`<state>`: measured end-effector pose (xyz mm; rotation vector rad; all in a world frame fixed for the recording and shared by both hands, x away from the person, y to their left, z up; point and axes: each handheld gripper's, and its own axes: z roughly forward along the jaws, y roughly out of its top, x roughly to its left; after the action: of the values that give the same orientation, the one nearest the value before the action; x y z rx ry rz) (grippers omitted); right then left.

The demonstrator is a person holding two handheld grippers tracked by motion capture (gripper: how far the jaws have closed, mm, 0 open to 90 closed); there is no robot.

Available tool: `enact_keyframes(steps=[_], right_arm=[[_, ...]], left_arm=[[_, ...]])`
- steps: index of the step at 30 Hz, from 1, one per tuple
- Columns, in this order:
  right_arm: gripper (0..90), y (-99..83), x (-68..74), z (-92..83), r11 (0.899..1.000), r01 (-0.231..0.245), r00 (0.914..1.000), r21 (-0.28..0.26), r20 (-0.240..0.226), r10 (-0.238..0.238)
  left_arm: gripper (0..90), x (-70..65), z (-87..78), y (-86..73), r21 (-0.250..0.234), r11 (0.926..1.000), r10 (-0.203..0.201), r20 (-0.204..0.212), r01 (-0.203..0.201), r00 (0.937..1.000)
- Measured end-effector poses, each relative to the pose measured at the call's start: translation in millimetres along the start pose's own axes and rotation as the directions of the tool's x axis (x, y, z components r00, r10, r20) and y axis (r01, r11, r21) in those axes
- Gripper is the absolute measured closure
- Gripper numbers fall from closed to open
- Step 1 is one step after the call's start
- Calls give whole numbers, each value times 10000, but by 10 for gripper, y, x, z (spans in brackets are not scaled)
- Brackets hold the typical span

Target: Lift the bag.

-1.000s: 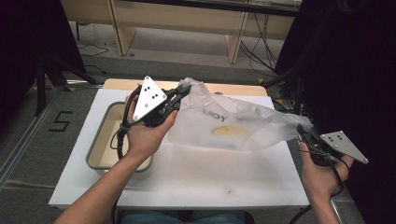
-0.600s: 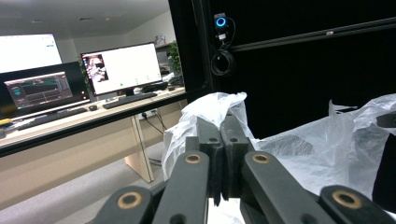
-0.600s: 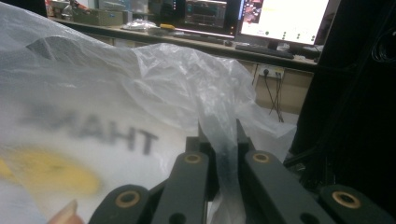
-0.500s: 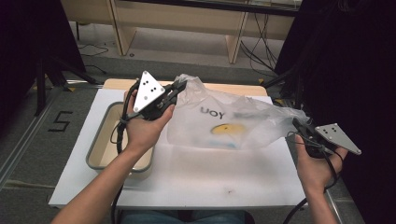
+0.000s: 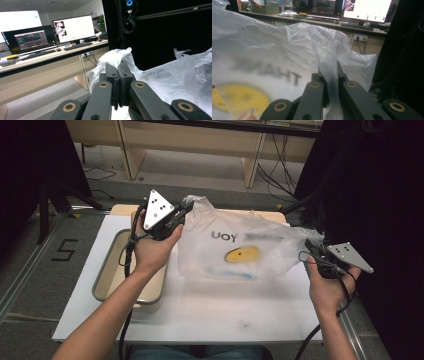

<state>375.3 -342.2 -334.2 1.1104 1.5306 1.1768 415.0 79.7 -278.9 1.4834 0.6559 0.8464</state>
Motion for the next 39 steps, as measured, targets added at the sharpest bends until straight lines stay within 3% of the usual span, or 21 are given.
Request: enact_keyframes(steps=[19, 39], right_arm=[[900, 1, 130, 378, 9992, -141, 9999, 387, -42, 142], [898, -68, 117, 682, 9939, -468, 9987, 1001, -135, 484]], left_arm=[[891, 101, 251, -186, 792, 9968, -72, -395, 103, 9992], [890, 214, 455, -392, 1583, 9871, -108, -788, 232, 9968]])
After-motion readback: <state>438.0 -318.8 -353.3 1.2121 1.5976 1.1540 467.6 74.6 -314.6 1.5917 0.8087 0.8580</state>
